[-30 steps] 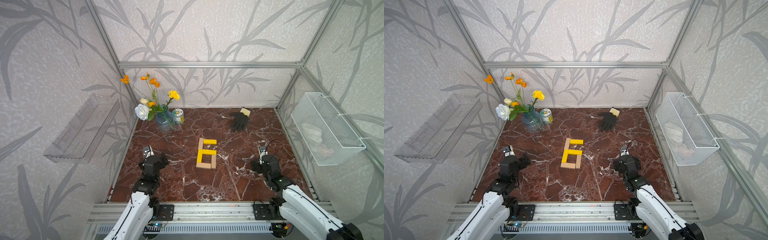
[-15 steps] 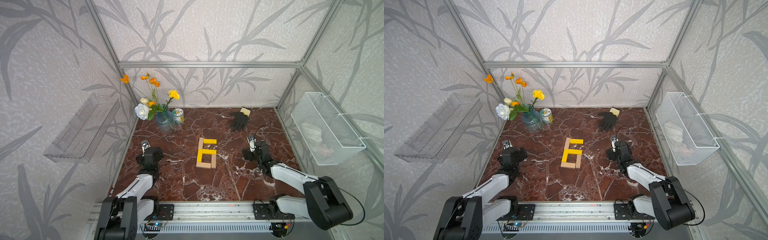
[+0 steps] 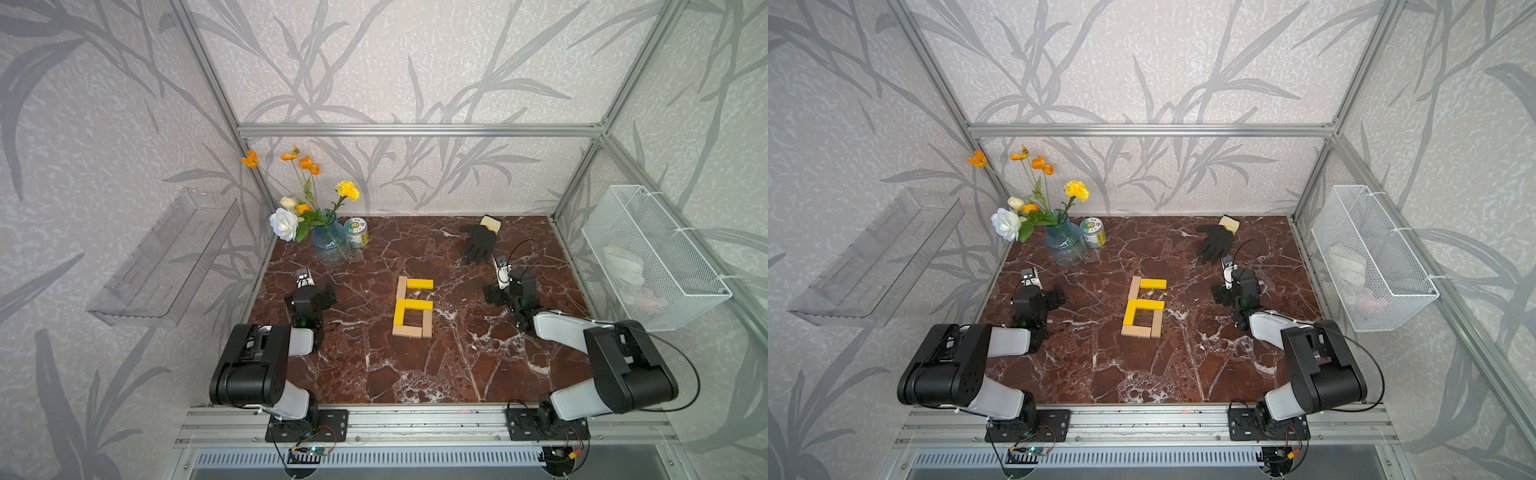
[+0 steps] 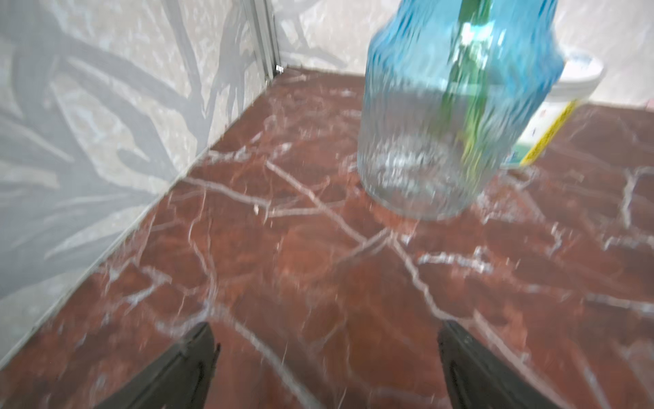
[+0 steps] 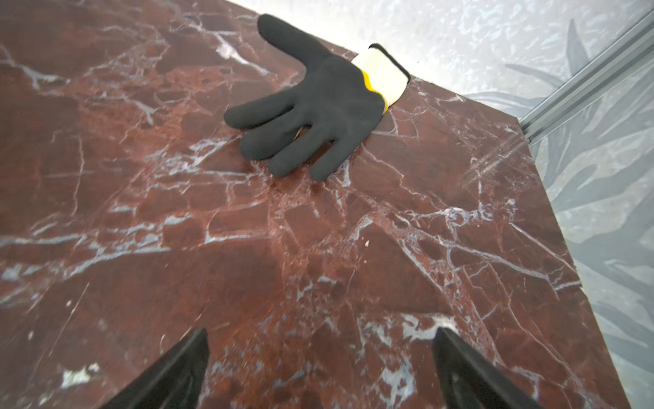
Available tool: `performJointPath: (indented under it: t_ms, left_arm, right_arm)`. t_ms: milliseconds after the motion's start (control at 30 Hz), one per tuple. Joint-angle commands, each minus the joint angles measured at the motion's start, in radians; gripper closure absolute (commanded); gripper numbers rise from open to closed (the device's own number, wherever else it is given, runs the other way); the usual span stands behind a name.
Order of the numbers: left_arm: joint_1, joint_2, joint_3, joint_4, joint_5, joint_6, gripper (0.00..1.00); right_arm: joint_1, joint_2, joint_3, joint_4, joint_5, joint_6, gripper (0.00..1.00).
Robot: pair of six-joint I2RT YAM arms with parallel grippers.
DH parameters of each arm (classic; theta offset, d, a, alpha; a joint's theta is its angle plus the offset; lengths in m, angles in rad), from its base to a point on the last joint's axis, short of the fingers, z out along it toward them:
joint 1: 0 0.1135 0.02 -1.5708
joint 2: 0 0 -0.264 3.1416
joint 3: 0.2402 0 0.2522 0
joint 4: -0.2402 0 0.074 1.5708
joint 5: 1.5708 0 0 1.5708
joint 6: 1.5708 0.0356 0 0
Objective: Assemble the number 6 with building blocks
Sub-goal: Reset both arms
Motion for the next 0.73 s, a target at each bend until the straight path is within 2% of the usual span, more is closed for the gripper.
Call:
performJointPath:
  t_ms: [0, 100, 133, 233, 267, 300, 333, 400, 433, 533, 600, 700]
  left_arm:
    - [-0.005, 0.011, 0.02, 0.127, -0.027, 0.016, 0.01]
    - [-0.003, 0.003, 0.083, -0.012, -0.063, -0.013, 0.01]
    - [-0.008, 0.012, 0.084, 0.006, -0.077, -0.006, 0.01]
    - [-0.008, 0.009, 0.084, -0.004, -0.069, -0.008, 0.01]
    - [-0.008, 0.008, 0.086, -0.008, -0.066, -0.004, 0.01]
    - [-0.009, 0.005, 0.09, -0.019, -0.068, -0.005, 0.01]
    - [-0.011, 0.009, 0.088, -0.011, -0.07, -0.003, 0.01]
    - [-0.012, 0.007, 0.088, -0.015, -0.07, -0.003, 0.01]
    - [-0.012, 0.008, 0.089, -0.013, -0.069, -0.003, 0.01]
    - [-0.012, 0.01, 0.092, -0.019, -0.071, -0.004, 0.01]
    - [-0.012, 0.01, 0.093, -0.024, -0.07, -0.005, 0.01]
    - [-0.012, 0.009, 0.091, -0.015, -0.071, -0.003, 0.01]
  right_arm:
    - [-0.043, -0.001, 0.005, 0.036, -0.091, 0.048, 0.01]
    - [-0.04, -0.053, -0.174, 0.324, -0.145, 0.02, 0.01]
    - [-0.04, -0.052, -0.223, 0.409, -0.141, 0.02, 0.01]
    - [-0.039, 0.078, -0.266, 0.67, -0.108, 0.027, 0.01]
    - [-0.039, 0.06, -0.207, 0.57, -0.071, 0.043, 0.01]
    - [-0.041, 0.023, -0.139, 0.354, -0.048, 0.069, 0.01]
    - [-0.065, 0.001, -0.126, 0.278, -0.091, 0.08, 0.01]
    - [-0.073, 0.06, -0.177, 0.467, -0.108, 0.077, 0.01]
    - [-0.073, 0.059, -0.177, 0.475, -0.108, 0.076, 0.01]
    - [-0.073, 0.01, -0.134, 0.301, -0.11, 0.078, 0.01]
    - [-0.073, 0.031, -0.154, 0.38, -0.108, 0.081, 0.01]
    - [-0.073, 0.016, -0.143, 0.336, -0.116, 0.073, 0.01]
